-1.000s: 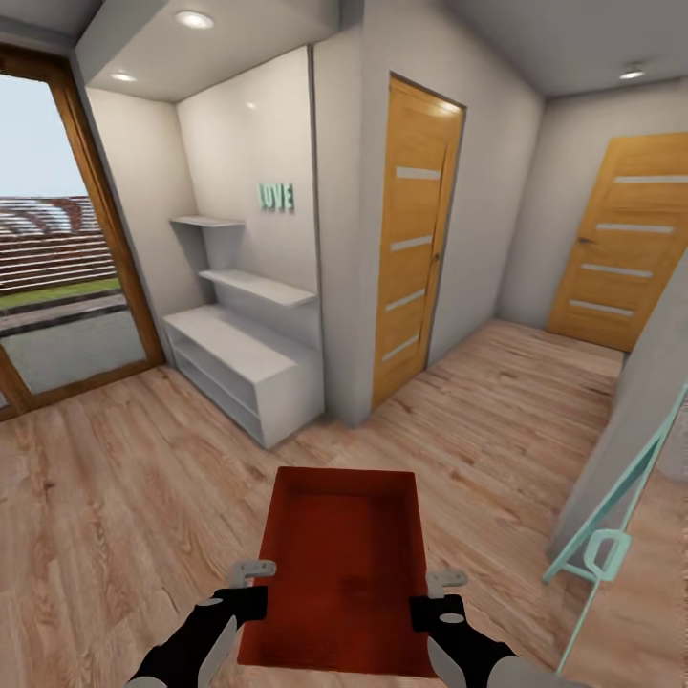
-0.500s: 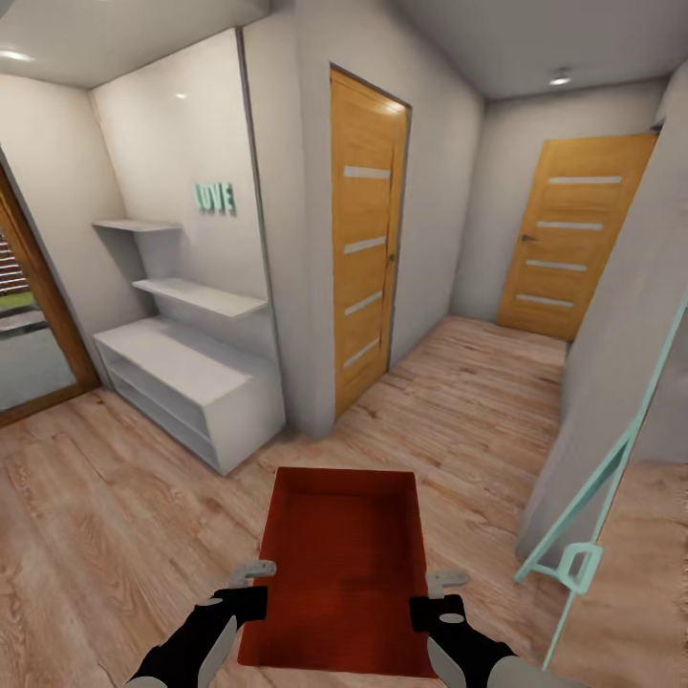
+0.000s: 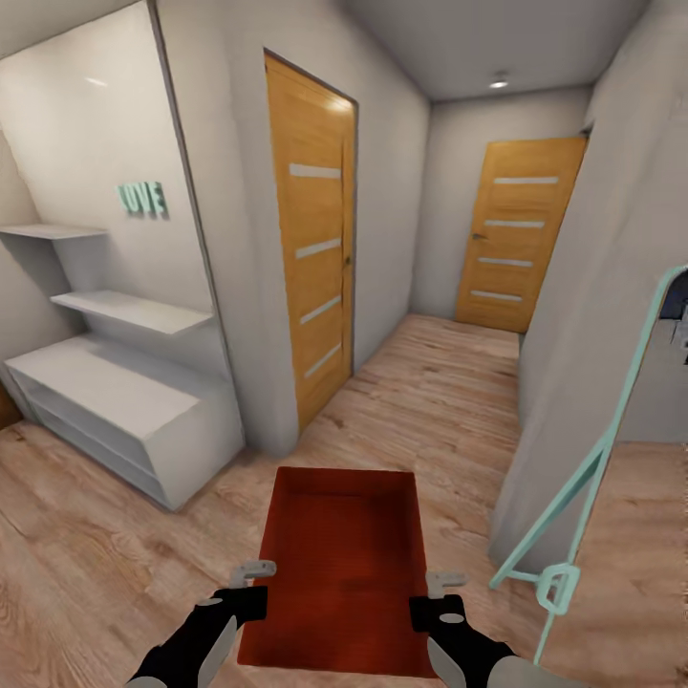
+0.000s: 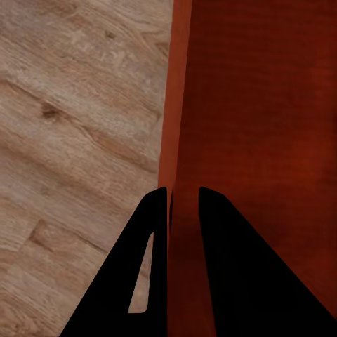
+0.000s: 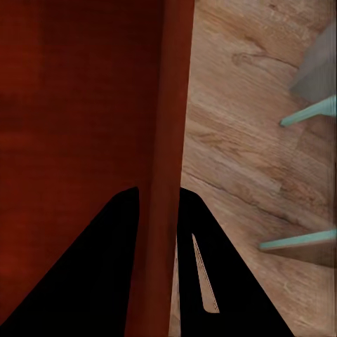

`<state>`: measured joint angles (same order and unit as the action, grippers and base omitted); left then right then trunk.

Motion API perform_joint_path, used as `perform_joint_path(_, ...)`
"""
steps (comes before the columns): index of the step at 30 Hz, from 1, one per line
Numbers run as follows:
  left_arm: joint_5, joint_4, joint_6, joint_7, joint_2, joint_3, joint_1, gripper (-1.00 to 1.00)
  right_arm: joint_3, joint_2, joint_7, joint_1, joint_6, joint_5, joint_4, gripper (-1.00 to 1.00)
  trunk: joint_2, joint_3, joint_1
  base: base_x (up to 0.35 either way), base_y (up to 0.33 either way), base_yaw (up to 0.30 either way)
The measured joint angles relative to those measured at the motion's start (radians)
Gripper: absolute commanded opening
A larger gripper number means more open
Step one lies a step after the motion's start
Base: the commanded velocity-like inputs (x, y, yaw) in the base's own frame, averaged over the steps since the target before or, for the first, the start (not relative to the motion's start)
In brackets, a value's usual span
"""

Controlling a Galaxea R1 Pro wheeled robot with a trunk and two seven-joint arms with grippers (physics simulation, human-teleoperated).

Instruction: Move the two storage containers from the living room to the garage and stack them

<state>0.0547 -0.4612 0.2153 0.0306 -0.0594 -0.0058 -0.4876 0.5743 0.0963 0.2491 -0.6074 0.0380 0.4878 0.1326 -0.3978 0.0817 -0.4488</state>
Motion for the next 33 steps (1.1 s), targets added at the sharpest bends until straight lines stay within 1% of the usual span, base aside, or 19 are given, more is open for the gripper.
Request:
perform_joint_path(11,-0.001,0.000,0.002,0.000,0.000,0.000,0.000,-1.00,-0.001,0.001,0.000,0.000,0.000,0.000,-0.002,-1.00,0.000,0.000,0.000,0.324,0.000,-0.256)
perform_joint_path(33,0.000,-0.001,0.002,0.000,0.000,0.000,0.000,-1.00,-0.001,0.001,-0.001,0.000,0.000,0.000,-0.002,-1.00,0.000,0.000,0.000,0.324,0.000,-0.011)
